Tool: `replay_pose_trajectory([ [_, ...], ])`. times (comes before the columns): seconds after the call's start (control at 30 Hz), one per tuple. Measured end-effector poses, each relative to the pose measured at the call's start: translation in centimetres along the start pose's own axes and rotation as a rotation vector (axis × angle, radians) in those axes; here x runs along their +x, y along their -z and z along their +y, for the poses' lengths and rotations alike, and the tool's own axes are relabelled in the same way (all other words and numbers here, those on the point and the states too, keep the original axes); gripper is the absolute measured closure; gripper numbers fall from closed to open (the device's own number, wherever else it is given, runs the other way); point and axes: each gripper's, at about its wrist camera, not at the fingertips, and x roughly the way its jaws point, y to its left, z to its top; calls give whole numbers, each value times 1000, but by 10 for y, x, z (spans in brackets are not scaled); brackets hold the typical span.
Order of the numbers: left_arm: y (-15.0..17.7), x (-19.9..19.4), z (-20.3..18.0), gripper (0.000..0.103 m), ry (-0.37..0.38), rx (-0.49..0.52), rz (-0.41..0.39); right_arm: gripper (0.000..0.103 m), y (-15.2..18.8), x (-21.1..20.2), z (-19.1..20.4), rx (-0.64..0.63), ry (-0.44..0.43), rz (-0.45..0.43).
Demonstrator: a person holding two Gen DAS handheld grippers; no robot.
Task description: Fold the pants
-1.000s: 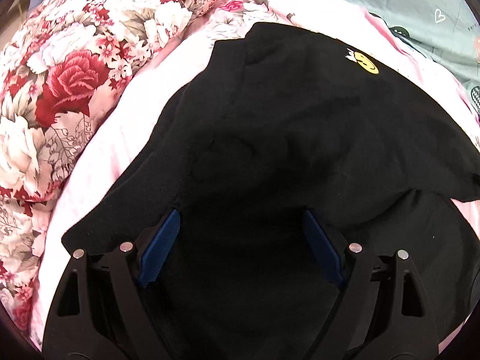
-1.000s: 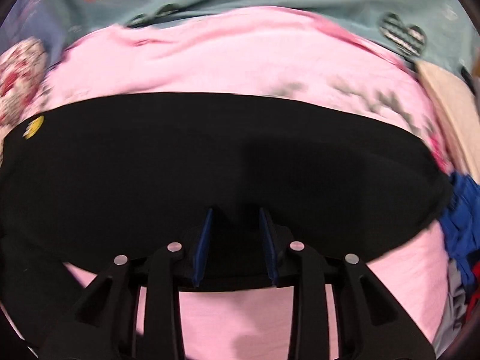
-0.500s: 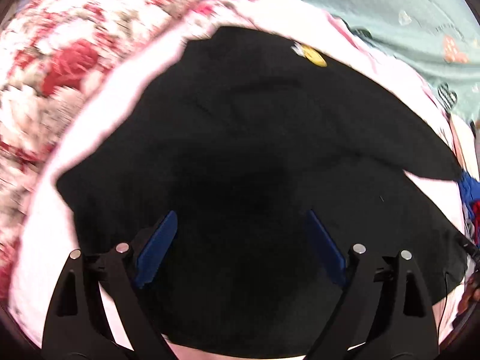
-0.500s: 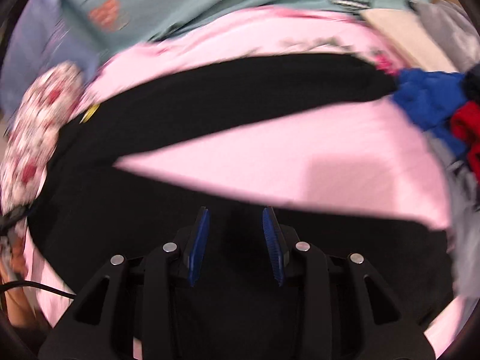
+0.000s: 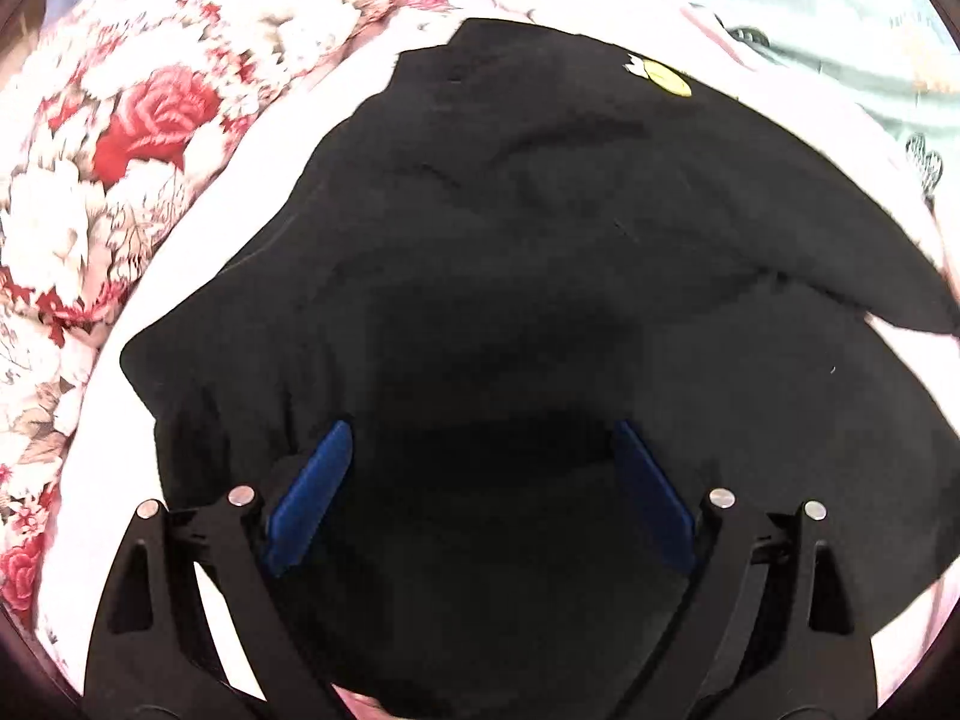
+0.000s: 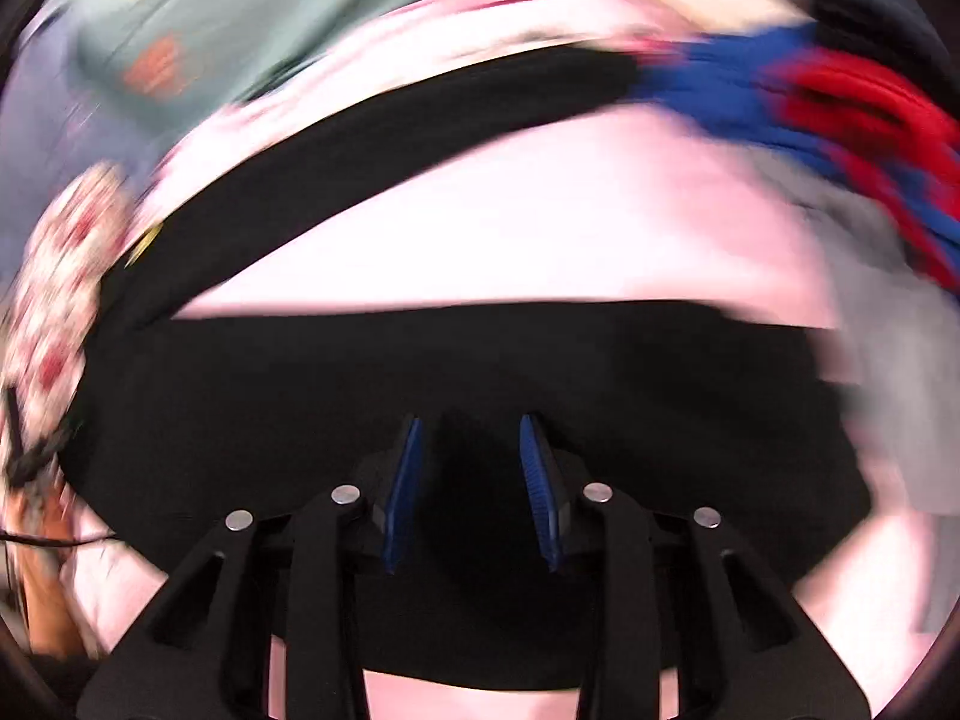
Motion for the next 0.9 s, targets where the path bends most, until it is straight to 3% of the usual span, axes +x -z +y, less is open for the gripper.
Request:
replay_pose_trajectory([
  [0.03,-1,-2,3,13,15,-10,2,73,-3,-4,-15,61,-14,-8],
  [0.1,-4,-11,5,13,7,-33,-6,71,-6,-12,-20,103,111,-39],
  [0.2,-3,-24,-2,11,10,-3,-34,69,-7,-14,9,58,-11,-73],
  [0.27,-3,-22,-6,10,-14,30,-28,65,-10,4,22,39,-13,-14],
  [0.3,-3,-18,-6,10,-44,31,-19,65,-13,15,20,53,9,27],
  [0.4,-5,-4,6,10,-86,12,18,67,-19,20,-6,182,-53,13],
  [0.53,-4,-9,23,10,-34,-12,23,67,-26,7,-4,197,92,-73],
  [0.63,-12,-31,22,10,22,-21,-26,66,-21,3,46,91,18,-103],
  [0.7,-19,-38,20,10,51,-29,-40,65,-20,10,84,20,-48,-80],
  [0.77,-31,-35,15,10,29,-17,-49,64,-18,26,140,-102,-123,-30],
  [0.9,-52,-10,-1,10,46,20,9,63,-14,61,221,-248,-174,31],
])
